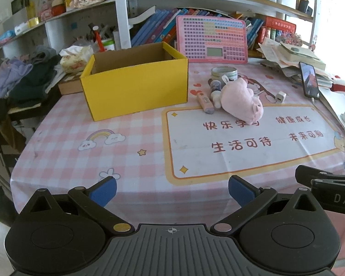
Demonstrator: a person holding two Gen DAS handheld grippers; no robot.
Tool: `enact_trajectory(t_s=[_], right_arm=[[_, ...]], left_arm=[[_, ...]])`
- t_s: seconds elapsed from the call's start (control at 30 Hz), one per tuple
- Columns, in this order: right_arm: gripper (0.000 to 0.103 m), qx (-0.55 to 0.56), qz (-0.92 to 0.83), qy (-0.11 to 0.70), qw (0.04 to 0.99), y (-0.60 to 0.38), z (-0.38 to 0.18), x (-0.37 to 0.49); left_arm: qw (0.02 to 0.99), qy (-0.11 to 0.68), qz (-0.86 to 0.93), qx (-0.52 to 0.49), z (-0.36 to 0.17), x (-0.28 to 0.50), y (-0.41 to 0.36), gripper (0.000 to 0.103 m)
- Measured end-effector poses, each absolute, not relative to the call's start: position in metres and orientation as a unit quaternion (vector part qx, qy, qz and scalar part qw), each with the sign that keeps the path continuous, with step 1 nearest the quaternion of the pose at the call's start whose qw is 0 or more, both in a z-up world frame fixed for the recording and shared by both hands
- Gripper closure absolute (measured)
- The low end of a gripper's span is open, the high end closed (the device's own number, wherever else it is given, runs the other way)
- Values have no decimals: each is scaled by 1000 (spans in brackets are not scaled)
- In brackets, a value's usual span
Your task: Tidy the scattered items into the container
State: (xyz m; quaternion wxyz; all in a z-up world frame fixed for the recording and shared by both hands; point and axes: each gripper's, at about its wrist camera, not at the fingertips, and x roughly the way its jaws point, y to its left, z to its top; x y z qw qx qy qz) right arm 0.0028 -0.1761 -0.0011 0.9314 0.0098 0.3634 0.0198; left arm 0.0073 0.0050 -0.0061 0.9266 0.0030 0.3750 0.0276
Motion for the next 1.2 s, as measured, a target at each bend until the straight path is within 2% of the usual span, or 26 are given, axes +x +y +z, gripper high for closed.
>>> enact_trajectory(t_s=[1.2], right_arm=[[0, 11, 14, 366, 931, -173, -2, 4]], left_arm=[[924, 381, 3, -6, -8, 10, 9, 0]])
